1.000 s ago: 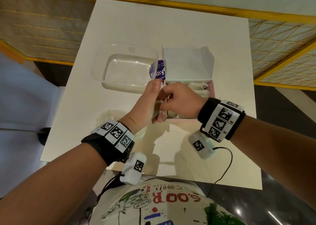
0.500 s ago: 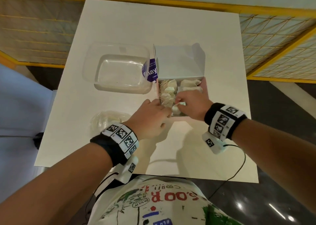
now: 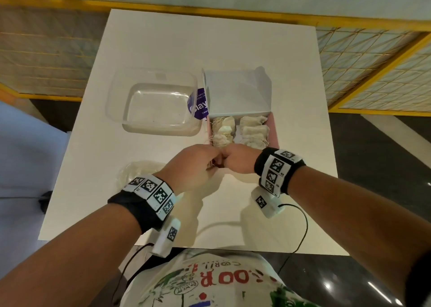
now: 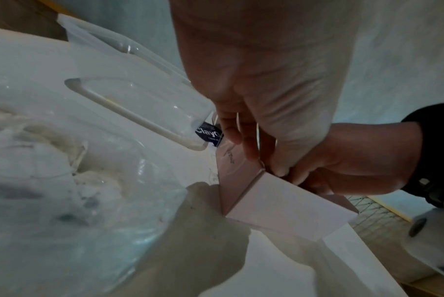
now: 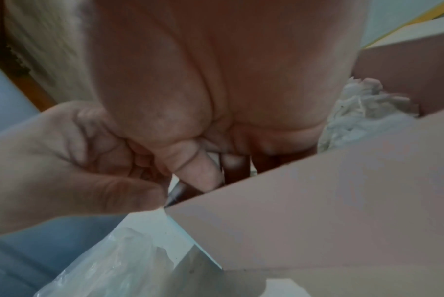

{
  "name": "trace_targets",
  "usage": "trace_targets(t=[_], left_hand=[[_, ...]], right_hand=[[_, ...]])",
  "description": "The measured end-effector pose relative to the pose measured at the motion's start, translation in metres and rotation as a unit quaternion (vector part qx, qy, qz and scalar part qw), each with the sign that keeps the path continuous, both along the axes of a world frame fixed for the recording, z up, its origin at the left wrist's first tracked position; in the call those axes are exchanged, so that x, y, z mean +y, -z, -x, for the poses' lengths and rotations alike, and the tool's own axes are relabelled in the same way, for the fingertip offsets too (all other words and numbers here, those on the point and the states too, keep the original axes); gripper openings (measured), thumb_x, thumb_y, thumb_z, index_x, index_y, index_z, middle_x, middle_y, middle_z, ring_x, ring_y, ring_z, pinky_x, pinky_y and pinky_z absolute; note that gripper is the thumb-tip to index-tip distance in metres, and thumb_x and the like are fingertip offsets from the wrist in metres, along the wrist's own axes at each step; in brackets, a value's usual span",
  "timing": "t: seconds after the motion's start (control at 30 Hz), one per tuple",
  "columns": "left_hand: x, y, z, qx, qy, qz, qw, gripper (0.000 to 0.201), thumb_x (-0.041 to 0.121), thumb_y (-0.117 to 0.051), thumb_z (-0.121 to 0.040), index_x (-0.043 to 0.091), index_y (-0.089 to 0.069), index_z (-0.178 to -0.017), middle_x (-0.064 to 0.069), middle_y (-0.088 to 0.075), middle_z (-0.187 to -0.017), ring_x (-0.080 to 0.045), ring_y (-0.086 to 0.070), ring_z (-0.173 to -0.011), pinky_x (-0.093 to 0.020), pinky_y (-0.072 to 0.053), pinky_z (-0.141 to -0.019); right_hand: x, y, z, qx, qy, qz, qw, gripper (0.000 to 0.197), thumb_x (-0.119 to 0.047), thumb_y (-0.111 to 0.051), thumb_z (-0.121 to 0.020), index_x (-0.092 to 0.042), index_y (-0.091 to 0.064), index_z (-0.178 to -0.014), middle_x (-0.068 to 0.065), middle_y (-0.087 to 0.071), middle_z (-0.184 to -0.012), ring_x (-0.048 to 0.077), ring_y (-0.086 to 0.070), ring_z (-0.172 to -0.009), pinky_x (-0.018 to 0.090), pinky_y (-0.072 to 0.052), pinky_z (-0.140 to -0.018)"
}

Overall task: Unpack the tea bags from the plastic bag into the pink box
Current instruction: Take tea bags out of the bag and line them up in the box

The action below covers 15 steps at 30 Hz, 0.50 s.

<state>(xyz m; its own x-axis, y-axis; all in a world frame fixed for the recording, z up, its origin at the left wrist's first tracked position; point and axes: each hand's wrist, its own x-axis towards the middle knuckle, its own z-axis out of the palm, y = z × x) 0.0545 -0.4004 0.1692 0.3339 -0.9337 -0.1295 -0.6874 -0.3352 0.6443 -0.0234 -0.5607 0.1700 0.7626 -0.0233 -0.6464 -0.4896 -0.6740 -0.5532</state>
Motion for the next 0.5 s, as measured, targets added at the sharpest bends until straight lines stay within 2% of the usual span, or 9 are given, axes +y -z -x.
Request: trace_targets(t=[0.07, 0.1, 0.13, 0.2, 0.27, 0.3, 0.4, 0.5], left_hand=[[0.007, -0.011, -0.006, 0.001, -0.03, 0.021, 0.999, 0.009, 0.011, -0.071, -0.085, 0.015, -0.069, -0.093, 0.005, -0.063, -0.085, -0.016, -0.059, -0.073, -0.034, -0.051, -0.071], [0.013, -0.015, -0.01, 0.003, -0.05, 0.022, 0.998, 0.009, 0.012, -0.071, -0.087, 0.017, -0.07, -0.094, 0.008, -0.064, -0.088, -0.007, -0.059, -0.073, -0.027, -0.05, -0.072], [0.02, -0.019, -0.015, 0.011, -0.074, 0.015, 0.997, 0.009, 0.013, -0.07, -0.089, 0.02, -0.07, -0.094, 0.013, -0.063, -0.089, -0.001, -0.059, -0.071, -0.017, -0.047, -0.069], [0.038, -0.023, -0.026, 0.044, -0.116, -0.019, 0.992, 0.01, 0.016, -0.067, -0.093, 0.026, -0.068, -0.094, 0.017, -0.061, -0.09, 0.01, -0.058, -0.069, -0.01, -0.042, -0.062], [0.06, -0.023, -0.038, 0.053, -0.142, -0.043, 0.987, 0.015, 0.017, -0.067, -0.093, 0.031, -0.067, -0.091, 0.017, -0.063, -0.09, 0.005, -0.059, -0.074, -0.013, -0.042, -0.066], [0.071, -0.023, -0.043, 0.055, -0.155, -0.05, 0.985, 0.017, 0.016, -0.067, -0.092, 0.032, -0.066, -0.089, 0.016, -0.064, -0.089, 0.001, -0.061, -0.077, -0.017, -0.044, -0.069], [0.102, -0.027, -0.054, 0.075, -0.185, -0.081, 0.977, 0.012, 0.017, -0.067, -0.092, 0.028, -0.068, -0.088, 0.014, -0.067, -0.087, -0.005, -0.063, -0.081, -0.023, -0.05, -0.072], [0.135, -0.024, -0.067, 0.058, -0.191, -0.108, 0.974, 0.011, 0.014, -0.064, -0.093, 0.024, -0.07, -0.093, 0.011, -0.067, -0.091, -0.006, -0.063, -0.085, -0.026, -0.053, -0.077]], right_hand=[[-0.005, -0.007, 0.002, -0.003, 0.004, -0.005, 1.0, 0.014, -0.02, -0.057, -0.095, -0.02, -0.07, -0.099, 0.0, -0.069, -0.108, 0.022, -0.06, -0.104, 0.034, -0.046, -0.095], [-0.008, -0.01, 0.004, -0.022, 0.01, 0.017, 1.0, 0.018, -0.017, -0.055, -0.093, -0.018, -0.071, -0.102, 0.0, -0.069, -0.108, 0.022, -0.061, -0.104, 0.034, -0.047, -0.094], [-0.011, -0.014, 0.006, -0.056, 0.016, 0.049, 0.997, 0.022, -0.012, -0.052, -0.091, -0.016, -0.071, -0.103, 0.003, -0.07, -0.107, 0.025, -0.063, -0.102, 0.035, -0.049, -0.092], [-0.013, -0.026, 0.009, -0.131, 0.032, 0.117, 0.984, 0.026, -0.008, -0.05, -0.09, -0.012, -0.07, -0.106, 0.007, -0.072, -0.102, 0.026, -0.066, -0.093, 0.036, -0.052, -0.085], [-0.005, -0.039, 0.007, -0.193, 0.039, 0.132, 0.971, 0.024, -0.009, -0.051, -0.09, -0.01, -0.07, -0.104, 0.005, -0.071, -0.093, 0.021, -0.063, -0.08, 0.031, -0.049, -0.074], [0.002, -0.047, 0.004, -0.214, 0.036, 0.122, 0.969, 0.023, -0.009, -0.052, -0.09, -0.01, -0.07, -0.103, 0.003, -0.069, -0.09, 0.017, -0.059, -0.077, 0.028, -0.046, -0.072], [0.035, -0.057, -0.01, -0.24, -0.004, 0.092, 0.966, 0.026, -0.01, -0.052, -0.091, -0.011, -0.071, -0.109, 0.001, -0.07, -0.096, 0.012, -0.055, -0.081, 0.024, -0.043, -0.076], [0.079, -0.047, -0.033, -0.218, -0.056, 0.064, 0.972, 0.029, -0.009, -0.05, -0.094, -0.01, -0.07, -0.115, 0.005, -0.072, -0.106, 0.017, -0.062, -0.09, 0.025, -0.047, -0.082]])
